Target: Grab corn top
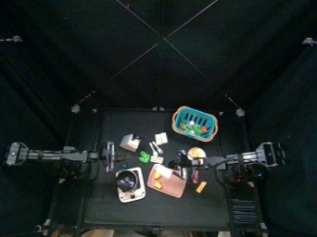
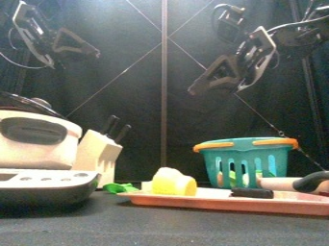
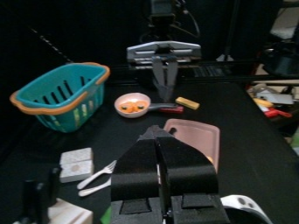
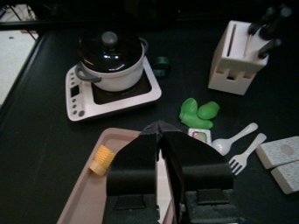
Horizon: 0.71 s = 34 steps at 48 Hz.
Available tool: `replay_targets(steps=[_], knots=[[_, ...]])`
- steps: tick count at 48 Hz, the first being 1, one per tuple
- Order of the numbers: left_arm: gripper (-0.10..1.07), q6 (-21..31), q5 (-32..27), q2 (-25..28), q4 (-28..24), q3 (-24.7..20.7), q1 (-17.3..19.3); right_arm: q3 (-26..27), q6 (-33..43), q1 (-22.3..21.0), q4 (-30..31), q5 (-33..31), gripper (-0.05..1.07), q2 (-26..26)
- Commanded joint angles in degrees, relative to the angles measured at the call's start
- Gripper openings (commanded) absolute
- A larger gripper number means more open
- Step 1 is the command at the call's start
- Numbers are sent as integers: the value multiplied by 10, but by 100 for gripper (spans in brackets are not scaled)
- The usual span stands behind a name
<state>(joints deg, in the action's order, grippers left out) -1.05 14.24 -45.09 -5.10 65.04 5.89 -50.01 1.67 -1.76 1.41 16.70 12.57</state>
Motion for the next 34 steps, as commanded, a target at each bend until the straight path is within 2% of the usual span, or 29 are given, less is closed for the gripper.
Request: replay_targets(steps=[1, 10, 19, 24, 34], knots=[[2, 0, -10, 2, -15, -20, 11, 33, 0, -1, 0, 4, 45, -35], [2, 2, -11, 3, -17, -10, 10, 75, 2, -1, -1, -9, 72, -90], [2, 4, 17, 2, -5, 27, 9, 105, 1, 4, 0, -49, 96, -132], [2, 1, 29, 2, -4, 33, 1, 119, 1, 6, 4, -80, 102, -149], [2, 1, 33, 2, -4, 34, -10, 144, 0, 16, 18, -142, 101, -179]])
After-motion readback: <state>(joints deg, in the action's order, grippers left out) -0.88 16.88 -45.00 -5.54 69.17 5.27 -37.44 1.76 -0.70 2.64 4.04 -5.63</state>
